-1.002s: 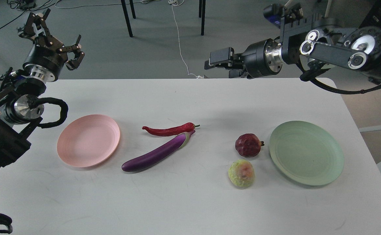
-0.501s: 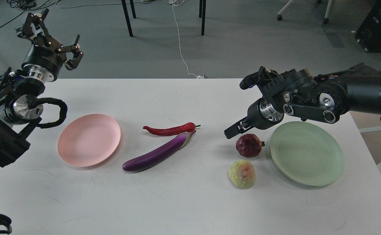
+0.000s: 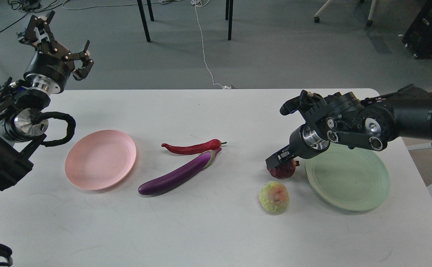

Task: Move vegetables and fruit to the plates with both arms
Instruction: 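Lower the right gripper onto the dark red pomegranate and grasp it, then carry the pomegranate onto the green plate and release it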

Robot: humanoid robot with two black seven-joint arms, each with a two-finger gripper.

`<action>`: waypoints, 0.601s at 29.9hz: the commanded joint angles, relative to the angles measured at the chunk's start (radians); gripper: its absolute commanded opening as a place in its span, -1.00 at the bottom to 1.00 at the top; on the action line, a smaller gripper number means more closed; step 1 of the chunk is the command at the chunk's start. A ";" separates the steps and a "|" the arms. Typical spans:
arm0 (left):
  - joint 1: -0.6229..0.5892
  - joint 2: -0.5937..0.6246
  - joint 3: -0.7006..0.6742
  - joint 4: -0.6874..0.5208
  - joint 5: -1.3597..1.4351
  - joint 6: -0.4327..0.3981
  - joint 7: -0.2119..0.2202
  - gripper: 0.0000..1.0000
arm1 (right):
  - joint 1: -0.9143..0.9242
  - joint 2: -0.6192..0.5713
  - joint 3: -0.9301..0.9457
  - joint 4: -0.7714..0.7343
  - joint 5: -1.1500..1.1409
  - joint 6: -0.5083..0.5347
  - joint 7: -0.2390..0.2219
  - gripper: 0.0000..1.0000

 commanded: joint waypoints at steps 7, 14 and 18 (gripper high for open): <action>0.000 0.004 0.000 0.000 0.001 -0.002 0.002 0.96 | 0.101 -0.092 0.041 0.015 0.004 -0.003 0.001 0.09; 0.000 0.002 0.001 0.000 0.001 -0.002 0.003 0.96 | 0.094 -0.240 0.034 0.051 -0.083 -0.014 -0.010 0.09; 0.000 0.002 0.003 0.000 0.001 -0.002 0.003 0.96 | 0.045 -0.329 0.022 0.068 -0.180 -0.055 -0.010 0.10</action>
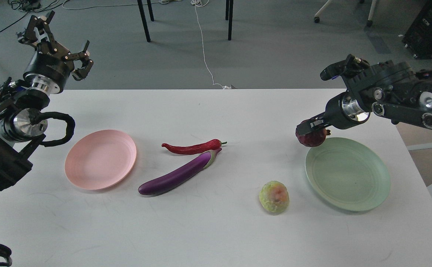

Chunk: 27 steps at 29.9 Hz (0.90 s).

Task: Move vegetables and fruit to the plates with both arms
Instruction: 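Carry the pomegranate onto the green plate and release it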

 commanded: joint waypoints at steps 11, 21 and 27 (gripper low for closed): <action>-0.002 -0.003 0.003 0.000 0.000 0.002 0.002 0.96 | -0.138 -0.070 -0.009 -0.031 -0.088 -0.054 -0.002 0.53; 0.000 0.000 0.006 0.000 0.000 0.002 0.000 0.96 | -0.103 -0.061 0.046 -0.007 -0.072 -0.077 -0.005 0.91; -0.002 -0.002 0.006 0.000 0.001 0.003 0.000 0.96 | -0.052 0.010 0.057 0.090 -0.030 -0.074 -0.005 0.92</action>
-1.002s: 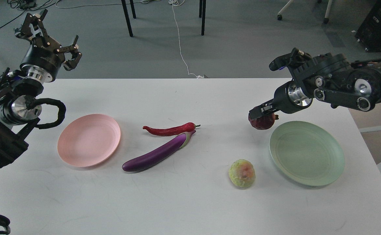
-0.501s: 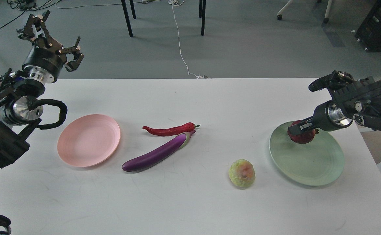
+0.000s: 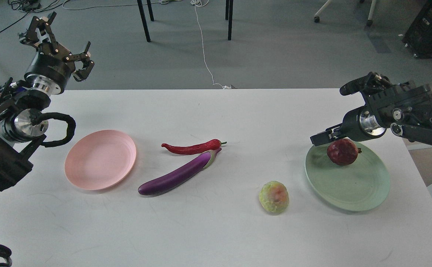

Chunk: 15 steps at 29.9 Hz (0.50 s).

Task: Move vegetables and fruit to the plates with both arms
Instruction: 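Carry the pomegranate onto the green plate and release it, then move the right gripper down onto the green fig and grasp it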

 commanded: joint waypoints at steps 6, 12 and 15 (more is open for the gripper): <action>-0.001 0.002 0.000 0.000 0.001 0.000 -0.002 0.96 | 0.004 0.124 -0.006 0.108 0.240 0.001 0.000 0.90; 0.011 0.017 -0.002 0.000 0.000 -0.001 -0.003 0.96 | 0.012 0.187 -0.009 0.132 0.279 0.007 0.000 0.89; 0.013 0.035 -0.003 0.000 0.000 -0.003 -0.003 0.96 | 0.009 0.201 -0.027 0.149 0.265 0.007 0.000 0.89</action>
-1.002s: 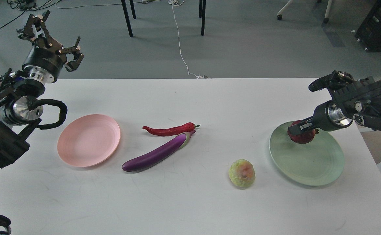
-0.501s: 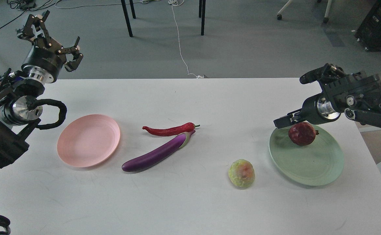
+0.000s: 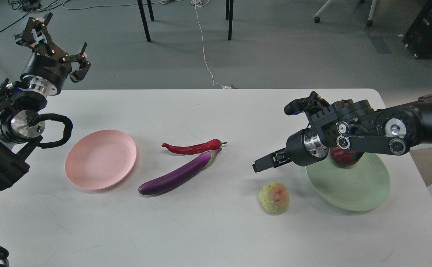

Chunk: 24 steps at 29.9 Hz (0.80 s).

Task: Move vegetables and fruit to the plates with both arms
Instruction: 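Move the right gripper down onto the green fig and grasp it, then place the fig on the green plate beside the pomegranate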

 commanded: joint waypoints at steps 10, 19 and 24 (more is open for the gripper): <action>0.021 0.034 -0.010 0.000 -0.004 -0.001 -0.002 0.96 | -0.015 0.017 -0.088 0.031 -0.015 -0.001 0.005 0.77; 0.019 0.037 -0.011 0.000 -0.003 0.000 0.000 0.96 | -0.015 0.016 -0.094 0.050 -0.017 0.000 0.008 0.26; 0.019 0.037 -0.011 0.000 -0.004 -0.001 0.000 0.96 | 0.022 0.007 -0.086 0.051 -0.015 0.000 0.011 -0.08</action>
